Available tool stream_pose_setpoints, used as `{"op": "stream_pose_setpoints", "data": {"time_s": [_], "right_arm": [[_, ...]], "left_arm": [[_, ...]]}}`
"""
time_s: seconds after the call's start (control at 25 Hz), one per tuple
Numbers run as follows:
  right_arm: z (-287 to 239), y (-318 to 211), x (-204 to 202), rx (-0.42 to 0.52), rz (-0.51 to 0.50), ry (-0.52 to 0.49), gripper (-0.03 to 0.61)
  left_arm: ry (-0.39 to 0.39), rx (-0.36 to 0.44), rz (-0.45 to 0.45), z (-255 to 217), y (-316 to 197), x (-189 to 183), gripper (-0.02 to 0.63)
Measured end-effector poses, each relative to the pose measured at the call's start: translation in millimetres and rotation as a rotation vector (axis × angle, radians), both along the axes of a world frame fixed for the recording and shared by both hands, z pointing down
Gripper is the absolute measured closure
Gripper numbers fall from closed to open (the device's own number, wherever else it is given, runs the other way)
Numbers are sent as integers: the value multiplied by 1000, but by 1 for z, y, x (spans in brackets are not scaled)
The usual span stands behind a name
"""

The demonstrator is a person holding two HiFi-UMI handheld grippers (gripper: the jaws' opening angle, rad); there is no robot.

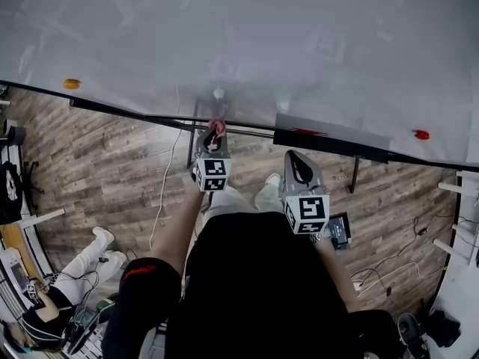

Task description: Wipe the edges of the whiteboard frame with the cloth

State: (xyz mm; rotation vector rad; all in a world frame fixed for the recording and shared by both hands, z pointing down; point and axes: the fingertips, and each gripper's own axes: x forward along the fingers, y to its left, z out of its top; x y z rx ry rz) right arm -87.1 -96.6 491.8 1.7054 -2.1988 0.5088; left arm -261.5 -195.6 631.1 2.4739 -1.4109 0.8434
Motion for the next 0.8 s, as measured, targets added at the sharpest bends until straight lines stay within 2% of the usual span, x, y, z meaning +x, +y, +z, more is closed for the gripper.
{"op": "stream_pose_setpoints", "data": {"time_s": [0.8], "right_arm": [[10,21,42,-14,-56,9,577]], "left_arm": [[0,3,-46,1,8,31,568]]}}
